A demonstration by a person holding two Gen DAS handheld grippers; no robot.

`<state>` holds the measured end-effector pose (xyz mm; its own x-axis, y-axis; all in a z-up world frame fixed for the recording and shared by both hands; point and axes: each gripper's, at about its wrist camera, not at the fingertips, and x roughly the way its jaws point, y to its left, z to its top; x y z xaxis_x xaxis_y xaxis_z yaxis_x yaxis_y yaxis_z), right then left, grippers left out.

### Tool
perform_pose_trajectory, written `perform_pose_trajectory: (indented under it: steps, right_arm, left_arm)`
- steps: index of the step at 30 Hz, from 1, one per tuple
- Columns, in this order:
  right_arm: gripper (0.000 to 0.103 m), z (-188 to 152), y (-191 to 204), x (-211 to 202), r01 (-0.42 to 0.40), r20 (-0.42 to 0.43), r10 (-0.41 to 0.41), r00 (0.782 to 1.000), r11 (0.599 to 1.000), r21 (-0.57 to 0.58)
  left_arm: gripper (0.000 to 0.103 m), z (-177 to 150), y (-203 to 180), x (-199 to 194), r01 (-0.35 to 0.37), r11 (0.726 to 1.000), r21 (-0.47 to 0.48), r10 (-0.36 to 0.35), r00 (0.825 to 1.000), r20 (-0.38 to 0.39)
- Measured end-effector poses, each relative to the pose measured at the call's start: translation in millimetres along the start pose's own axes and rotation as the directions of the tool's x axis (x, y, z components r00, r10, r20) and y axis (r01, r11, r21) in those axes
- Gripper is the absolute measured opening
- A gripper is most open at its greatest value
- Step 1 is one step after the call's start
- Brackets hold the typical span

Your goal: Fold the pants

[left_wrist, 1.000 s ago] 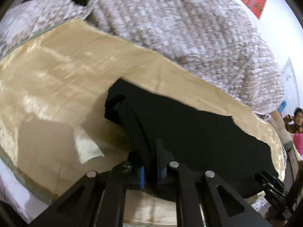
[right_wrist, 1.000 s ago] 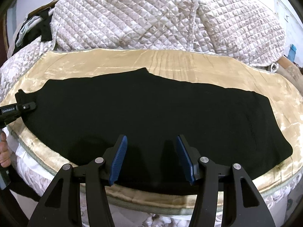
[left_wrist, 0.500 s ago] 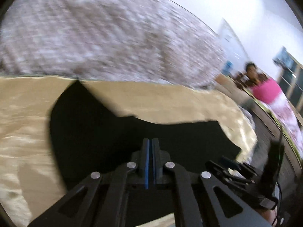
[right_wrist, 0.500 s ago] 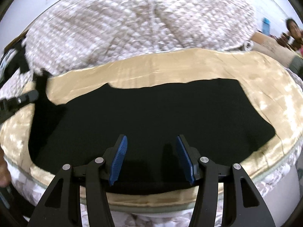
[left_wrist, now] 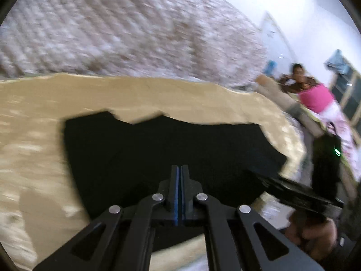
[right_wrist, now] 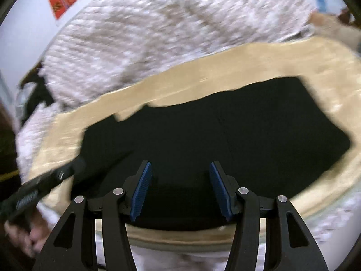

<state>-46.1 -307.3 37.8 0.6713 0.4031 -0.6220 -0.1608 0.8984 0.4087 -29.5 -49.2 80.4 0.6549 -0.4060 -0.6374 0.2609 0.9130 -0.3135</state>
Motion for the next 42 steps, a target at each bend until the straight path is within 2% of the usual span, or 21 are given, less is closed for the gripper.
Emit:
perform_pose_trajectory:
  steps: [2,4,6,9,11,15,19,24,29,31,33,34,35,37,42]
  right_arm:
    - [0.054,3,11,17,-0.109,-0.048,0.11,0.993,0.994,0.028]
    - [0.054,7,22,35,-0.178,-0.084,0.182,0.98,0.983,0.047]
    - [0.054,11,30,53,-0.212,-0.117,0.219,0.969,0.975,0.062]
    - [0.055,14,37,85,-0.207,-0.185,0.22,0.958,0.974,0.086]
    - [0.058,18,39,93,-0.222,-0.164,0.236,0.958,0.97,0.101]
    - [0.059,28,43,107,-0.257,-0.16,0.274,0.948,0.959,0.121]
    - [0.059,36,49,114,-0.265,-0.153,0.276,0.949,0.96,0.092]
    - [0.059,39,57,124,-0.318,-0.17,0.328,0.929,0.944,0.088]
    - [0.059,42,63,134,-0.337,-0.191,0.35,0.917,0.936,0.099]
    - [0.049,45,67,139,-0.339,-0.2,0.35,0.915,0.937,0.088]
    - [0.014,46,71,147,-0.328,-0.223,0.34,0.914,0.94,0.088]
    - [0.007,46,72,151,-0.319,-0.233,0.332,0.914,0.943,0.092]
    - [0.003,45,72,153,-0.306,-0.24,0.32,0.916,0.947,0.095]
    - [0.003,45,74,150,-0.298,-0.226,0.312,0.923,0.95,0.092]
    - [0.003,55,77,97,-0.282,-0.097,0.284,0.954,0.959,0.036]
  left_arm:
    - [0.003,8,20,-2,-0.067,0.998,-0.006,0.067,0.998,-0.002]
    - [0.003,11,39,0,-0.127,0.992,-0.028,0.127,0.992,-0.016]
    - [0.003,12,54,0,-0.153,0.986,-0.063,0.152,0.988,-0.013]
    - [0.003,6,72,3,-0.163,0.98,-0.118,0.16,0.987,-0.032]
    - [0.003,3,80,7,-0.161,0.977,-0.138,0.155,0.986,-0.054]
    - [0.003,4,86,7,-0.154,0.974,-0.167,0.146,0.988,-0.057]
    - [0.009,5,87,5,-0.151,0.973,-0.176,0.145,0.988,-0.046]
    - [0.01,5,91,5,-0.153,0.969,-0.195,0.146,0.988,-0.05]
    - [0.01,5,93,6,-0.157,0.967,-0.202,0.15,0.987,-0.053]
    - [0.011,4,94,7,-0.162,0.966,-0.203,0.155,0.987,-0.054]
    - [0.011,4,96,7,-0.17,0.963,-0.207,0.162,0.985,-0.054]
    - [0.011,4,97,6,-0.173,0.962,-0.21,0.166,0.985,-0.053]
    - [0.01,4,98,6,-0.177,0.961,-0.214,0.17,0.984,-0.05]
    - [0.011,4,100,3,-0.181,0.959,-0.218,0.176,0.983,-0.043]
    - [0.011,5,99,1,-0.169,0.961,-0.219,0.166,0.986,-0.032]
